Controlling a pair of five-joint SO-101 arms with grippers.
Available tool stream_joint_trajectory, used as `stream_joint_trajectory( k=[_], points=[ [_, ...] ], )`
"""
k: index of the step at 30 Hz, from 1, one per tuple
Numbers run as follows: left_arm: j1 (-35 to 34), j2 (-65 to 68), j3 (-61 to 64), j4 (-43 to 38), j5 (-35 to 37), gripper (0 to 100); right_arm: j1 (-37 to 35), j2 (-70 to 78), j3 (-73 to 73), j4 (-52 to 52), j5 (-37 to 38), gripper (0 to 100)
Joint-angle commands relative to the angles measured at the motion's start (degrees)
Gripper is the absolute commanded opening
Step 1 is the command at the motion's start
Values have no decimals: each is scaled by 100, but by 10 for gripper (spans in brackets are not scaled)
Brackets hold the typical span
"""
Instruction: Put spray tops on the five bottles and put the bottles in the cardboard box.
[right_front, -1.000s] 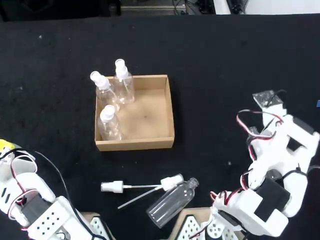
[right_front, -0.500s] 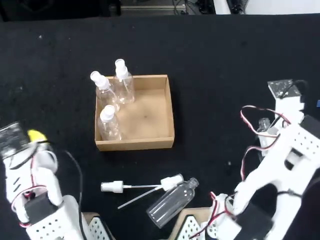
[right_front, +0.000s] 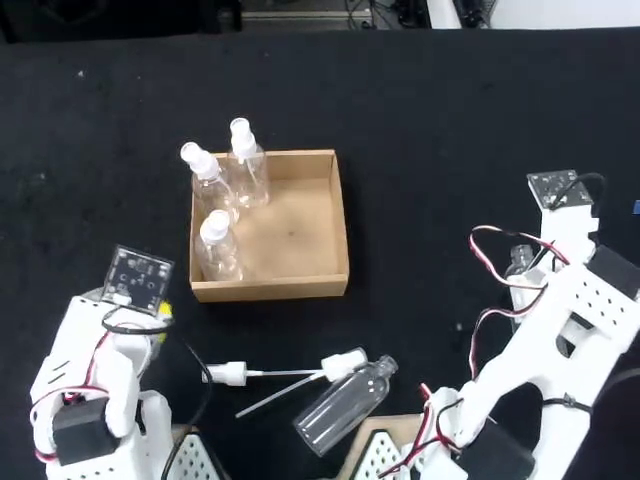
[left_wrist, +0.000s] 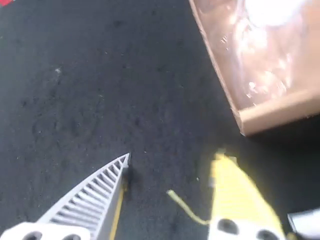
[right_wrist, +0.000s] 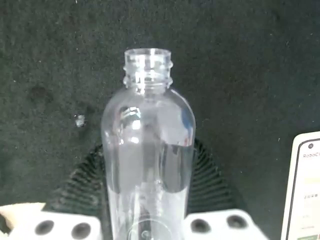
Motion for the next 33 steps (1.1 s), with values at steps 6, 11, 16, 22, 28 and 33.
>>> stream_joint_trajectory(
  k=[6, 11, 16, 22, 28, 33],
  points=[
    [945, 1125, -611, 281, -703, 246, 79, -295, -66, -123, -53, 15],
    [1543, 2646, -1684, 1064, -703, 243, 88, -295, -48, -114, -53, 15],
    [2914, 2848, -1842, 1574, -686, 246, 88, -295, -57, -114, -53, 15],
    [3723, 2910, -1429, 1064, -686, 246, 404, -286, -154, -114, -18, 15],
    [4084, 2919, -646, 202, -422, 247, 1178, -286, -365, -114, 615, 15],
    [4391, 2919, -180, 44, -246, 247, 1486, -286, -382, -114, 870, 15]
  ],
)
